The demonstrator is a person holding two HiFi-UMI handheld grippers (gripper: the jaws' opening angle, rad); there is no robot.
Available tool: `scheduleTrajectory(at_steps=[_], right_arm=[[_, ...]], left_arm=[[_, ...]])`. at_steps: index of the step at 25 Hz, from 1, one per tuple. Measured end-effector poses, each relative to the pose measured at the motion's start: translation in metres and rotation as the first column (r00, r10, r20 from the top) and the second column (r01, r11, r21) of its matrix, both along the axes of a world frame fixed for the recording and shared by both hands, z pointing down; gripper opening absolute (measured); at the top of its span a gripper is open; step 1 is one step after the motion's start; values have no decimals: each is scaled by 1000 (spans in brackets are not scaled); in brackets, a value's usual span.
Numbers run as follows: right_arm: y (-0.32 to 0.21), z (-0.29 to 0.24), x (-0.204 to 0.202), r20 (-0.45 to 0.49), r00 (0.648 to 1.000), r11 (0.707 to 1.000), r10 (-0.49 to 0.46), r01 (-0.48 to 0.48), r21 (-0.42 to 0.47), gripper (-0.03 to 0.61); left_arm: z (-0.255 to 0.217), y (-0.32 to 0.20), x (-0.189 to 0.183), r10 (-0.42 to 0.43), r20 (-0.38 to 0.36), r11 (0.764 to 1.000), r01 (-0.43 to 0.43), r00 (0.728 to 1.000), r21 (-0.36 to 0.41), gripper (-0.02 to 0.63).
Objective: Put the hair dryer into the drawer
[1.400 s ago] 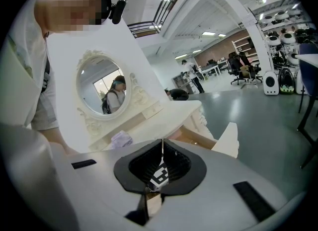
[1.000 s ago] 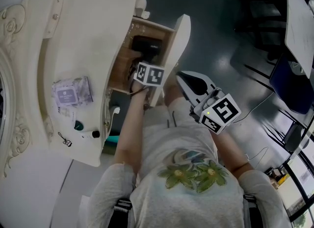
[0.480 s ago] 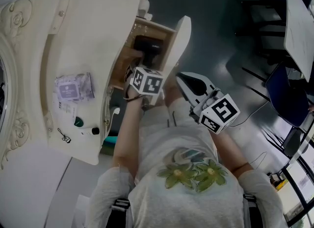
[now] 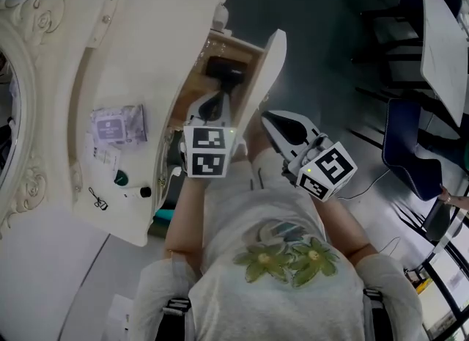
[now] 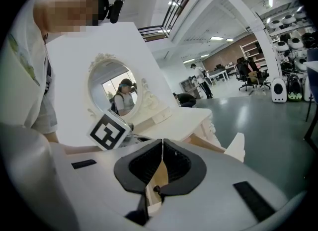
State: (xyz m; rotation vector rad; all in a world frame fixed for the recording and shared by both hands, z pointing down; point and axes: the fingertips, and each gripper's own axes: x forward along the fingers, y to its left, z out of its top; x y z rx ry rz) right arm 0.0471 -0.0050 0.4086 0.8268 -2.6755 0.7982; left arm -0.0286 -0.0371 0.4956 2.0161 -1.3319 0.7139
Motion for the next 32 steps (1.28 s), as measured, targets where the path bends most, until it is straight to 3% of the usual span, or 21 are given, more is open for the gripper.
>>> scheduleTrajectory(at_steps=[3,6,32], right_arm=[[5,-8,-4,11,1000,1000,-6,6,17,23],[11,-14,-8,15,1000,1000,-9,9,30,23],[51,-40,-20,-20,999,997,-29,30,76,21]], left_arm=[[-30,9,3,-16,-68,998,20,998,57,11],[-46,20,2,-24,-53,996,28,998,90,11],[-82,68,6,29,-49,993,-23,998,113,11]])
